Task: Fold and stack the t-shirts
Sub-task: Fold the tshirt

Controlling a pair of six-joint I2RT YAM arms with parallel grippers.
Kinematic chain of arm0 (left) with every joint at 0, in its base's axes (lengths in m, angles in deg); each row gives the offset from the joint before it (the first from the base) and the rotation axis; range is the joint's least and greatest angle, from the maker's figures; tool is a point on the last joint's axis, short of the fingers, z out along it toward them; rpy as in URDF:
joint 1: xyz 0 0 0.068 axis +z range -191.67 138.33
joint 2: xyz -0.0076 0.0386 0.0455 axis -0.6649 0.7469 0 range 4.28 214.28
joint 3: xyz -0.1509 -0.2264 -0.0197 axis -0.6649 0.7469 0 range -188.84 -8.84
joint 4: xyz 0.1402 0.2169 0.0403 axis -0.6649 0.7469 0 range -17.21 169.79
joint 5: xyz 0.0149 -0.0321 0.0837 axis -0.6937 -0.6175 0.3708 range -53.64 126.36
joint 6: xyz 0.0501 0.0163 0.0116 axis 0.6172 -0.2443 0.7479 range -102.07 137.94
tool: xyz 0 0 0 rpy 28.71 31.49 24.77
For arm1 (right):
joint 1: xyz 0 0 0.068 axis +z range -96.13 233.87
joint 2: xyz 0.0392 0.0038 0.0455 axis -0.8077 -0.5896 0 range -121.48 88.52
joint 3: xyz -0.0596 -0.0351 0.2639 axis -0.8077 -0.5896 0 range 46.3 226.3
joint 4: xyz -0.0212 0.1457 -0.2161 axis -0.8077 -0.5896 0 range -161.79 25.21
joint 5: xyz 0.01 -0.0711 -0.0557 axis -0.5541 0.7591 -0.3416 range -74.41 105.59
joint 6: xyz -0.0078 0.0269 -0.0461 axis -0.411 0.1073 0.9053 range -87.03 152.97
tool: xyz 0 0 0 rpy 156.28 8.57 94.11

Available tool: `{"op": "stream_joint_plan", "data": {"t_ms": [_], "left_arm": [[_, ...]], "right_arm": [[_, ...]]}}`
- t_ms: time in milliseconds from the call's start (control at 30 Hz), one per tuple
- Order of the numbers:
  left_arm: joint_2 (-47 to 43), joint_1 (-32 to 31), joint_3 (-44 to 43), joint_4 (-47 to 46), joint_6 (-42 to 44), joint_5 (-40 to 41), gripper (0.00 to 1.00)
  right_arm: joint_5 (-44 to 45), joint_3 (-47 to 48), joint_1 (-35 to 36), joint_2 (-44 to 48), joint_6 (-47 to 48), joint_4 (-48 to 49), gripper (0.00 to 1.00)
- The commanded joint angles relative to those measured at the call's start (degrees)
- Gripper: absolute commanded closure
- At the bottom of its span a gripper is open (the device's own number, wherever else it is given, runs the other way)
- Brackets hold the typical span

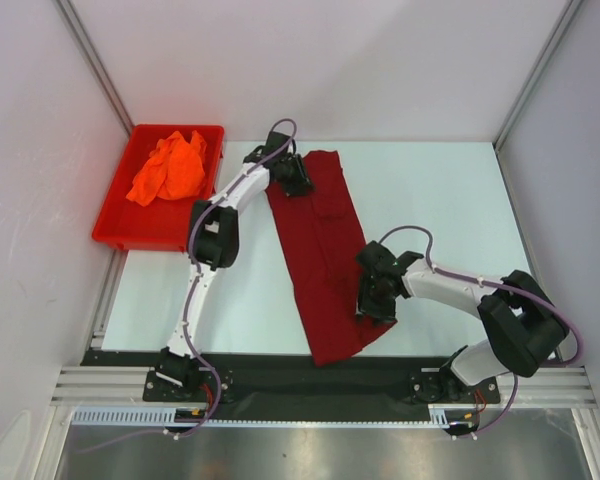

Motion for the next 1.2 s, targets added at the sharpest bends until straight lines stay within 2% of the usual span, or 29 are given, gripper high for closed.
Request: {"op": "stream_joint_plan", "data": {"t_ms": [0, 67, 133, 300, 467, 567, 633, 667, 733, 767, 800, 867, 900, 933, 967, 1000, 1133, 1167], "left_arm": [[5.0, 3.0, -4.5, 0.3, 2.2, 0.2, 0.57], [6.4, 3.7, -8.0, 0.4, 2.7, -1.4, 0.57], [5.9, 4.0, -7.5, -1.9, 2.9, -2.2, 0.56], [1.2, 3.9, -6.1, -3.1, 5.1, -0.6, 0.46], [-8.1, 3.5, -4.8, 1.9, 8.4, 0.5, 0.37], [-16.8, 2.4, 0.6, 4.8, 11.6, 3.4, 0.35], [-21.5, 0.8, 6.6, 7.6, 13.5, 6.9, 0.34], [-27.1, 0.2, 9.3, 8.2, 15.1, 10.4, 0.34], [-33.5, -1.8, 19.9, 8.6, 15.6, 13.3, 0.35], [-36.6, -2.4, 24.1, 8.1, 15.2, 12.5, 0.38], [-43.0, -3.4, 33.1, 7.1, 14.6, 11.1, 0.39], [-48.8, -4.9, 41.7, 3.8, 12.2, 6.5, 0.47], [-54.1, -7.1, 49.9, 2.5, 11.5, 4.7, 0.49], [-56.3, -8.5, 53.9, -1.3, 10.8, 2.6, 0.51], [-58.7, -9.9, 57.7, -3.8, 8.5, 0.9, 0.58], [-60.7, -12.3, 64.9, -9.4, 7.0, -3.6, 0.61], [-68.1, -16.8, 79.4, -23.6, -2.8, -7.2, 0.74], [-68.5, -17.5, 81.1, -24.4, -5.3, -6.5, 0.8]], "right_arm": [[-10.2, 0.6, 3.4, 0.4, -6.9, -2.4, 0.49], [-12.1, 1.3, 4.4, 0.8, -7.8, -2.0, 0.49], [-11.5, 2.3, 5.3, 1.4, -7.4, -2.0, 0.49], [-7.8, 9.7, 4.1, 1.6, -1.5, -6.1, 0.46], [-6.3, 16.3, 1.2, 2.6, 5.4, -11.2, 0.44], [-9.4, 16.7, -2.8, 3.2, 8.6, -12.0, 0.41], [-11.6, 16.3, -4.7, 3.1, 10.5, -12.0, 0.41], [-12.4, 15.7, -5.9, 3.3, 11.3, -11.9, 0.41], [-13.6, 14.9, -6.4, 3.3, 14.0, -11.0, 0.41], [-13.7, 14.8, -6.5, 3.2, 14.5, -11.1, 0.41], [-13.5, 14.8, -6.8, 3.1, 15.3, -11.1, 0.42], [-13.7, 14.6, -6.8, 3.2, 15.7, -10.2, 0.43], [-13.9, 14.3, -7.2, 3.5, 15.7, -9.8, 0.44], [-14.3, 14.0, -7.5, 3.6, 15.5, -9.0, 0.44], [-14.9, 13.7, -7.9, 4.1, 15.5, -8.6, 0.45], [-15.4, 13.1, -8.3, 4.4, 15.7, -8.4, 0.46], [-17.8, 11.5, -13.1, 8.1, 16.4, -8.7, 0.5], [-18.1, 11.1, -14.4, 8.9, 17.3, -9.1, 0.51]]}}
